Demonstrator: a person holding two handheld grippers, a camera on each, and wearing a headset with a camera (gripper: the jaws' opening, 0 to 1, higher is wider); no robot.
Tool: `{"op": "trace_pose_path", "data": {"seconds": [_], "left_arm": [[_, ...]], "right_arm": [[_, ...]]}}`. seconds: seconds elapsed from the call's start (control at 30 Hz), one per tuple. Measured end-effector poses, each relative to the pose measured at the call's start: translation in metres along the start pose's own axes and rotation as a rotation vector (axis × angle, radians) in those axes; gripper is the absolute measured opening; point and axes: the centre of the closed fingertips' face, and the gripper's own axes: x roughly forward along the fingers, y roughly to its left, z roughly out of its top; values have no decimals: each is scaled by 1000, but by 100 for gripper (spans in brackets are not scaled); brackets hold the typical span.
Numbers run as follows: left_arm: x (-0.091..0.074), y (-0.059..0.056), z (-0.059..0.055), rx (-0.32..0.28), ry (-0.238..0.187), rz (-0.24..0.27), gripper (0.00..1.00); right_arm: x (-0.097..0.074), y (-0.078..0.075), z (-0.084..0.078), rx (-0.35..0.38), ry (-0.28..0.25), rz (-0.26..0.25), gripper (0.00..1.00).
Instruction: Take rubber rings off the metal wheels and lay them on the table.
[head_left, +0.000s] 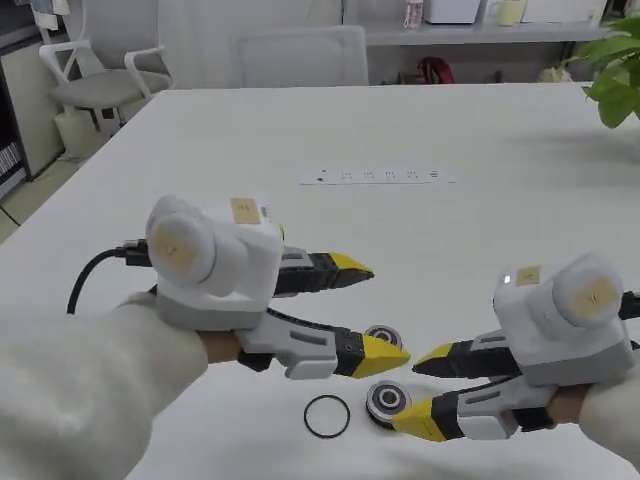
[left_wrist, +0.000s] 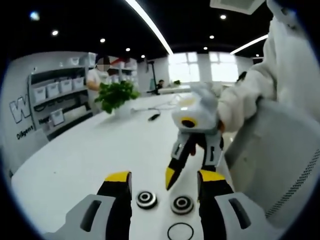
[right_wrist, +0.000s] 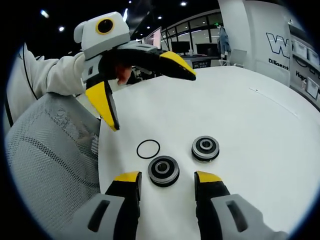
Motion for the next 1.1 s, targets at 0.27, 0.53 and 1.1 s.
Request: {"op": "trace_pose_path", "data": {"seconds": [0.27,0.53,1.1], "left_arm": [[8,-9,-28,-7,58,-30,51],[11,-12,-52,-58,87,-30,41],[23,-24,-72,-65,134,-60,27]], "right_arm": [[2,2,-3,-10,14,9,38],[3,4,-6,-13,22,14,37],[7,7,-10,-20,38,24,33]]}}
